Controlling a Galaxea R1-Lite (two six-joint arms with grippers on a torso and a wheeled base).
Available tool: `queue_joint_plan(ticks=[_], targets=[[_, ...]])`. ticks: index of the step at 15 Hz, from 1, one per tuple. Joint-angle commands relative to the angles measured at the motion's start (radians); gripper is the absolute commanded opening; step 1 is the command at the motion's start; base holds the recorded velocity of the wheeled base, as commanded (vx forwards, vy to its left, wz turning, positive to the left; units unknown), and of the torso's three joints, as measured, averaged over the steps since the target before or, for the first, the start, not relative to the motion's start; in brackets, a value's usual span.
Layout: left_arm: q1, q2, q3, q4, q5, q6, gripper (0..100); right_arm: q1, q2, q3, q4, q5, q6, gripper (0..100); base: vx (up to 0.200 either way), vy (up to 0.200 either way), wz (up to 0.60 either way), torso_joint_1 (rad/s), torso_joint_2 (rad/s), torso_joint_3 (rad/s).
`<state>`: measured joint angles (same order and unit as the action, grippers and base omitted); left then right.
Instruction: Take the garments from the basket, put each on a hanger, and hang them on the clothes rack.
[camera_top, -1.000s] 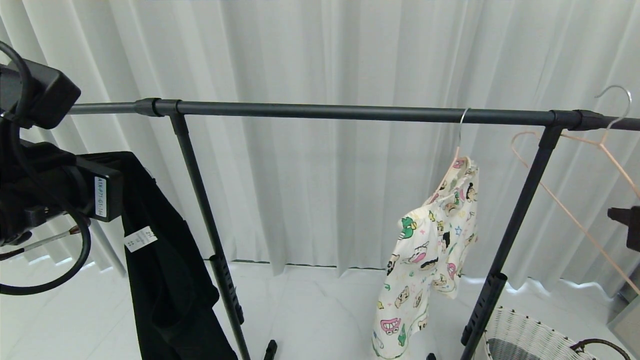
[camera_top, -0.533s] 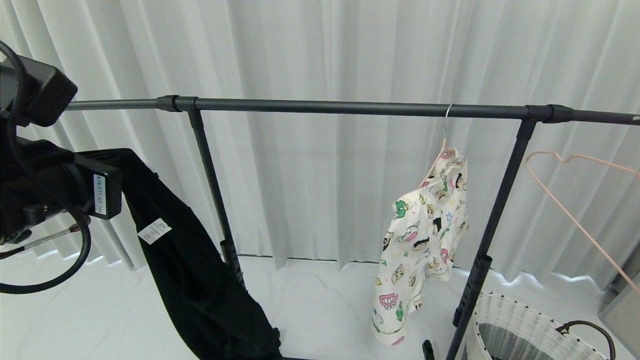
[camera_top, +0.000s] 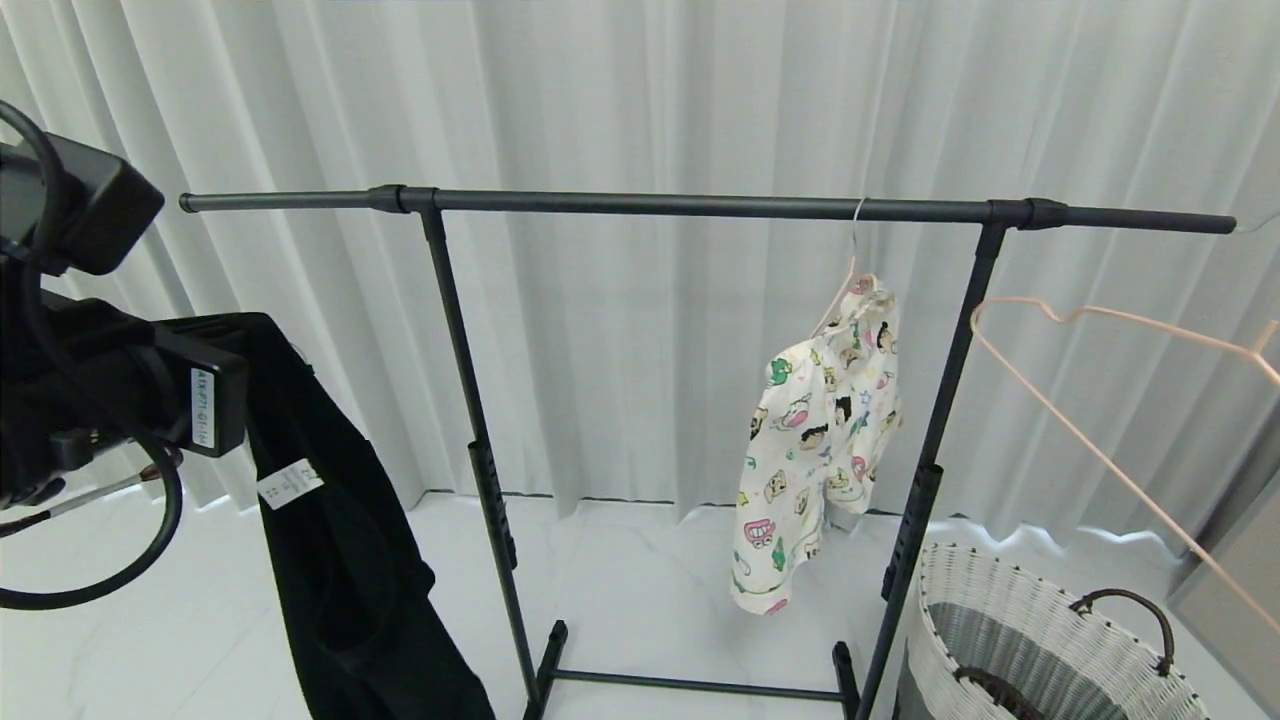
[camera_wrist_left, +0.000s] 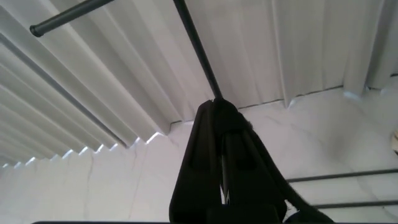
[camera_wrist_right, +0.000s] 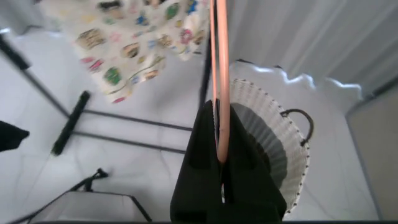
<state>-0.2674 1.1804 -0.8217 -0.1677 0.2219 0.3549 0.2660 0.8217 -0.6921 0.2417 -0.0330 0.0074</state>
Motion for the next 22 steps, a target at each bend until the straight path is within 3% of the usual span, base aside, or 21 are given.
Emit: queue_joint_plan(ticks=[1, 2, 3, 4, 6, 8, 11, 13, 17, 22], targets=[[-0.061, -0.021, 0.042, 0.002, 0.001, -0.001, 0, 0.101, 0.025, 0.000, -0.012, 0.036, 0.002, 0, 0.000, 0.000, 0.00, 0.000, 0.00, 0.000], [-0.119, -0.027, 0.067, 0.002, 0.002, -0.008, 0, 0.122, 0.048, 0.002, -0.036, 0.071, 0.002, 0, 0.000, 0.000, 0.00, 0.000, 0.00, 0.000], [-0.124, -0.027, 0.069, 0.000, 0.002, -0.010, 0, 0.124, 0.050, 0.000, -0.039, 0.074, 0.002, 0, 0.000, 0.000, 0.00, 0.000, 0.00, 0.000], [-0.202, -0.016, 0.081, 0.002, 0.025, -0.040, 0, 0.187, 0.086, 0.000, -0.085, 0.162, 0.006, 0, 0.000, 0.000, 0.00, 0.000, 0.00, 0.000], [-0.230, 0.062, 0.041, 0.002, 0.105, -0.079, 0, 0.280, 0.125, 0.000, -0.091, 0.219, 0.008, 0, 0.000, 0.000, 0.00, 0.000, 0.00, 0.000], [-0.230, 0.179, -0.042, 0.000, 0.224, -0.172, 0, 0.426, 0.175, 0.000, -0.104, 0.235, 0.028, 0, 0.000, 0.000, 0.00, 0.000, 0.00, 0.000], [-0.231, 0.300, -0.134, 0.002, 0.333, -0.266, 0, 0.654, 0.244, -0.003, -0.231, 0.231, 0.181, 0, 0.000, 0.000, 0.00, 0.000, 0.00, 0.000], [-0.231, 0.340, -0.178, 0.002, 0.355, -0.315, 0, 0.753, 0.270, -0.003, -0.285, 0.231, 0.267, 0, 0.000, 0.000, 0.00, 0.000, 0.00, 0.000], [-0.237, 0.346, -0.200, 0.000, 0.355, -0.347, 0, 0.779, 0.329, -0.003, -0.295, 0.234, 0.272, 0, 0.000, 0.000, 0.00, 0.000, 0.00, 0.000], [-0.263, 0.334, -0.198, 0.000, 0.356, -0.392, 0, 0.776, 0.465, 0.005, -0.433, 0.216, 0.286, 0, 0.000, 0.000, 0.00, 0.000, 0.00, 0.000]])
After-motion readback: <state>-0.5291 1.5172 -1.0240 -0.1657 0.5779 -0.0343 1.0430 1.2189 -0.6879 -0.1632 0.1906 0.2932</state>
